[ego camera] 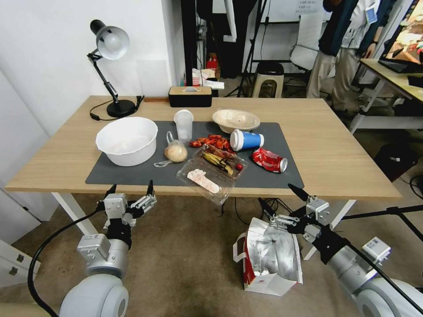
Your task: Pick up the food delivery bag from the floor and place it on the table.
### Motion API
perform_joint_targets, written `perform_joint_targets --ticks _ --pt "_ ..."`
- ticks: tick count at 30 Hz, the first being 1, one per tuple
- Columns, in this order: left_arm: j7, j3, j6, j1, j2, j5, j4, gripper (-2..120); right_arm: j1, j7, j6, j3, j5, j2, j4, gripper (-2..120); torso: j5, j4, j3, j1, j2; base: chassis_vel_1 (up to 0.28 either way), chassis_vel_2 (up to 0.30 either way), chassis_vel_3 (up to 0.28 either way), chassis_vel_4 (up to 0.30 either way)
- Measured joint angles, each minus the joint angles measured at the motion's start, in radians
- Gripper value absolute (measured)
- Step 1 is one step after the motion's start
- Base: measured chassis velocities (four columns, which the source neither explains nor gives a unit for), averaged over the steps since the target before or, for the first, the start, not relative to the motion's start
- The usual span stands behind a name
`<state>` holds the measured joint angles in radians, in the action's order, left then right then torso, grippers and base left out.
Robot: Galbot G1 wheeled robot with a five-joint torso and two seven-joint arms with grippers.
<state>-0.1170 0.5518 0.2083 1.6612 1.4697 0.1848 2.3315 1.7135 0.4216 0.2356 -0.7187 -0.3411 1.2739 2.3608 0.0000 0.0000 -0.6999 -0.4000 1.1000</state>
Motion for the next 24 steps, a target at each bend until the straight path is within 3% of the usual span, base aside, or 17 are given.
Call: perform_joint_targets --ticks 9,24 --pt "0.022 0.006 -0.095 0.012 0.006 0.005 -0.034 100 0.005 0.002 -0.007 0.011 0.017 0.005 -0.005 100 0.0000 0.0000 0.000 0.000 0.000 0.000 0.000 0.000 0.000" --pt "0.012 0.008 -0.098 0.011 0.006 0.009 -0.026 100 0.001 0.004 -0.012 0.022 0.028 0.007 -0.011 100 0.0000 0.0000 0.000 0.000 0.000 0.000 0.000 0.000 0.000"
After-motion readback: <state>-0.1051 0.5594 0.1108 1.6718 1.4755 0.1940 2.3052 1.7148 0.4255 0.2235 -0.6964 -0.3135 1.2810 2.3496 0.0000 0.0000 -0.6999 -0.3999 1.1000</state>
